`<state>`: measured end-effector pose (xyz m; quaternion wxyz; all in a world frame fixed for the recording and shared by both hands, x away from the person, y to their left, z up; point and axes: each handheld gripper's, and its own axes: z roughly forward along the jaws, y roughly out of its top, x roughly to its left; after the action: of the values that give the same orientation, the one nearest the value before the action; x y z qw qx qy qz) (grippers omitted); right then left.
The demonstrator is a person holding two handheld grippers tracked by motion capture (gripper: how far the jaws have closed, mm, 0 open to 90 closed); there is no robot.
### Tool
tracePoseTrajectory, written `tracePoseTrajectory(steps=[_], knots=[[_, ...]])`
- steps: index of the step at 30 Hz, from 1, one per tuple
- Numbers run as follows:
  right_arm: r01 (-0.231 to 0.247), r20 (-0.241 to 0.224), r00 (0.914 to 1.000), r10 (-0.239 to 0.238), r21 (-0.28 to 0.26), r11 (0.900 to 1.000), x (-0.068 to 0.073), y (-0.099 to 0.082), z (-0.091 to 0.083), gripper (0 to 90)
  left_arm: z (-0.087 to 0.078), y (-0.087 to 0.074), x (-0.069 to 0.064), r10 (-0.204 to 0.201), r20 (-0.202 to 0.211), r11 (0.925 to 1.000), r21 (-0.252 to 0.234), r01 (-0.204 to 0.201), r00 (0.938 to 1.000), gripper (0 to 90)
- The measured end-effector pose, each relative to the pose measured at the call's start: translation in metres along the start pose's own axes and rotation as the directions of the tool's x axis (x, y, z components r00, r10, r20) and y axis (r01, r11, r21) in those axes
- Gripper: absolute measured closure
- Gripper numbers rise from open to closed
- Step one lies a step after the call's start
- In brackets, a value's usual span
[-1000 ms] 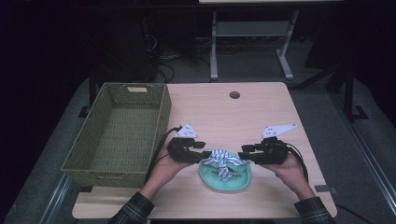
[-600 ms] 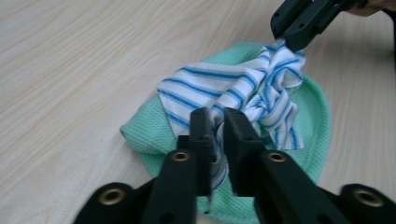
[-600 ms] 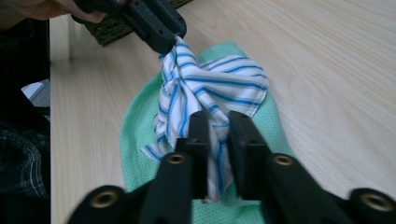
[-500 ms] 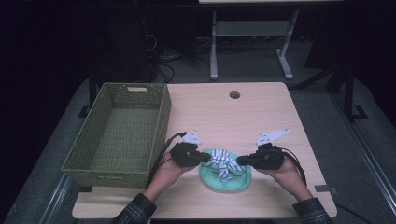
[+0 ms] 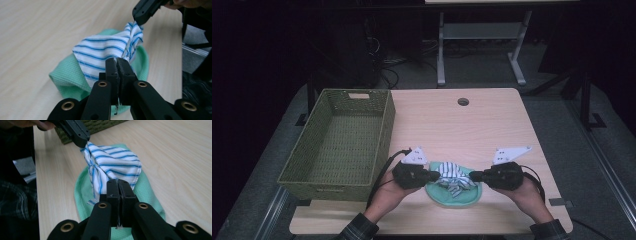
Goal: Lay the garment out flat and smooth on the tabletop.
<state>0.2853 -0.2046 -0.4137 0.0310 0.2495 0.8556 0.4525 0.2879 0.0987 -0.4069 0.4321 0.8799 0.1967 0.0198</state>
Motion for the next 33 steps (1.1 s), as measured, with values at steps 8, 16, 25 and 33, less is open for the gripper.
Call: tracePoseTrajectory(steps=[8, 16, 25, 33], knots=[[-0.018, -0.039, 0.9991, 0.020, 0.038, 0.9991, 0.018, -0.026, 0.003, 85.6, 0.017, -0.020, -0.016, -0.015, 0.059, 0.9973, 0.072, 0.011, 0.9981, 87.0], [-0.056, -0.051, 0.9969, 0.059, 0.051, 0.9971, 0.019, -0.041, 0.001, 80.3, 0.019, -0.024, -0.019, -0.007, 0.075, 0.9960, 0.090, 0.000, 0.9971, 71.3], [-0.064, -0.029, 0.9975, 0.064, 0.000, 0.9979, 0.009, -0.028, -0.005, 89.5, 0.012, -0.003, -0.003, -0.014, -0.028, 0.9991, 0.041, 0.015, 0.9995, 84.2], [-0.022, -0.081, 0.9962, 0.032, 0.112, 0.9934, 0.018, -0.042, 0.022, 89.5, 0.044, -0.018, 0.015, -0.024, -0.090, 0.9845, 0.171, 0.040, 0.9956, 84.3]])
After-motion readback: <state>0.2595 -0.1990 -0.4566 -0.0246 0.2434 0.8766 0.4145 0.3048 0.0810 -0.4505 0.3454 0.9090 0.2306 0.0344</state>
